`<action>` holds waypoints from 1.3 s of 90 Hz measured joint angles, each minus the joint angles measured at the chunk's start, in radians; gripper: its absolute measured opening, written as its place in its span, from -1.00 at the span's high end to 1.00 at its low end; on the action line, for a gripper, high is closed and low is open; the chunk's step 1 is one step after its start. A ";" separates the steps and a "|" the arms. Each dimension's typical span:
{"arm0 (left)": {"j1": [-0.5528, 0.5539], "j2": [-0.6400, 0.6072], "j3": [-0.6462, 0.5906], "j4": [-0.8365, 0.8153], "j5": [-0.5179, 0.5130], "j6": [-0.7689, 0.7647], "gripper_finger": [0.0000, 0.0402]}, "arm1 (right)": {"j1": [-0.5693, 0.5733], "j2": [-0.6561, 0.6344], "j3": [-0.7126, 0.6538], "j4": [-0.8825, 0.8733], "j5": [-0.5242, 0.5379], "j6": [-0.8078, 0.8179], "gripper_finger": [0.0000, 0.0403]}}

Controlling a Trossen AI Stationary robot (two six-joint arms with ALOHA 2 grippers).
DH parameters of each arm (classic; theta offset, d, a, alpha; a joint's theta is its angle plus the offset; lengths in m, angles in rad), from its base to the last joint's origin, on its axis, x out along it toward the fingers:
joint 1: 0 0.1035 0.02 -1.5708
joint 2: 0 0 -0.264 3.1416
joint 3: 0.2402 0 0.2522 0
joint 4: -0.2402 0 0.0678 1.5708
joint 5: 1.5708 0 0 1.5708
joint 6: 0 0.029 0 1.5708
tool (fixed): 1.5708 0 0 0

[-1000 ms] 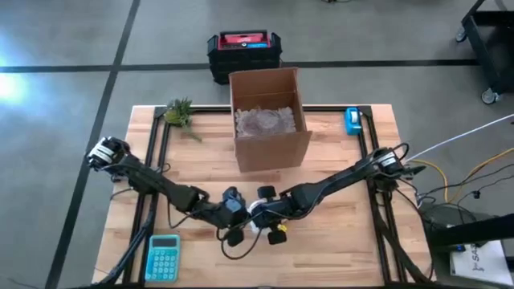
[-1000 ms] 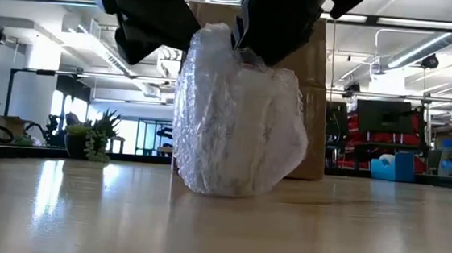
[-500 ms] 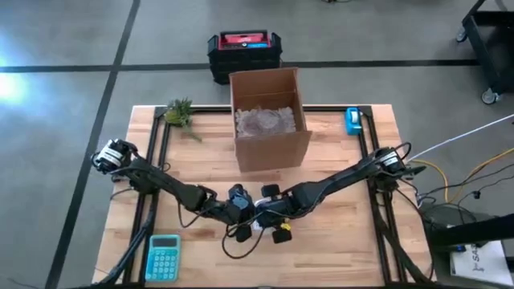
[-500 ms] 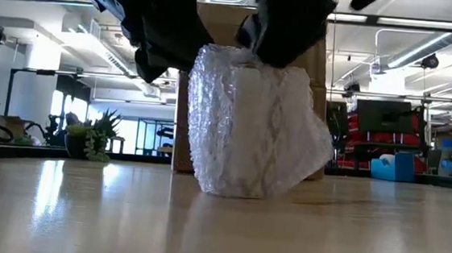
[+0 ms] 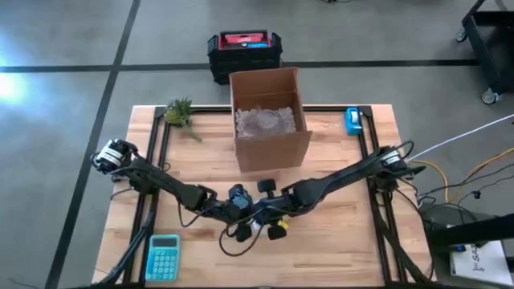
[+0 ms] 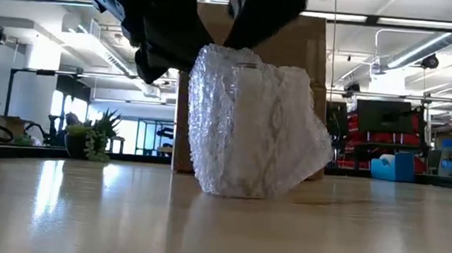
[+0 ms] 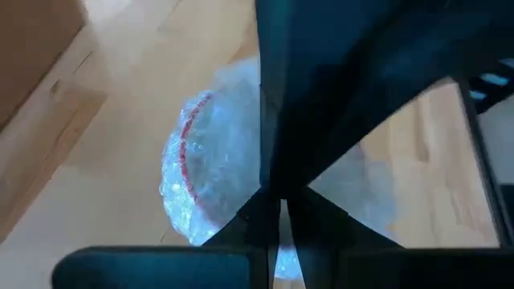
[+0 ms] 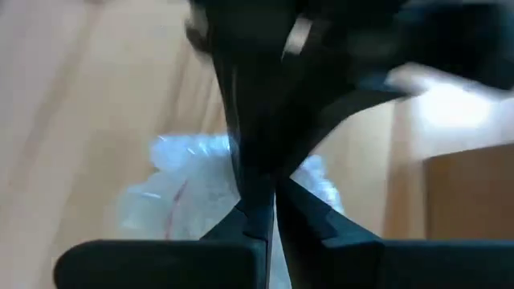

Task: Wrap mug
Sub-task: Wrap the gray mug with the bubble wrap

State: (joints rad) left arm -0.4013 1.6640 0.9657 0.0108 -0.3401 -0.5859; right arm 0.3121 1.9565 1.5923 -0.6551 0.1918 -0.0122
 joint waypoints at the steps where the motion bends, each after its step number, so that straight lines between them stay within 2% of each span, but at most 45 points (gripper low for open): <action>1: -0.001 0.000 0.000 0.001 0.000 -0.002 0.90 | -0.001 0.004 0.000 -0.001 -0.002 0.000 0.99; 20: -0.003 -0.002 -0.004 -0.005 0.041 -0.027 0.90 | 0.000 0.073 -0.002 -0.004 -0.014 -0.004 0.99; 55: -0.012 -0.101 0.003 -0.014 0.104 -0.064 0.90 | -0.007 0.081 -0.007 -0.040 -0.046 0.023 0.99; 72: -0.036 -0.140 0.003 -0.071 0.087 -0.059 0.90 | -0.007 0.081 -0.008 -0.046 -0.043 0.019 0.99; 86: -0.040 -0.095 -0.016 -0.159 0.097 -0.129 0.89 | -0.012 0.081 -0.009 -0.047 -0.044 0.031 0.99; 93: -0.040 -0.063 -0.035 -0.149 0.123 -0.167 0.89 | -0.013 0.081 -0.009 -0.047 -0.043 0.037 0.99; 117: -0.005 0.003 -0.039 -0.123 0.111 -0.166 0.89 | -0.015 0.081 -0.010 -0.034 -0.048 0.039 0.99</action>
State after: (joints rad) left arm -0.4063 1.6672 0.9262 -0.1124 -0.2290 -0.7515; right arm 0.2974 2.0377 1.5818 -0.6892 0.1442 0.0265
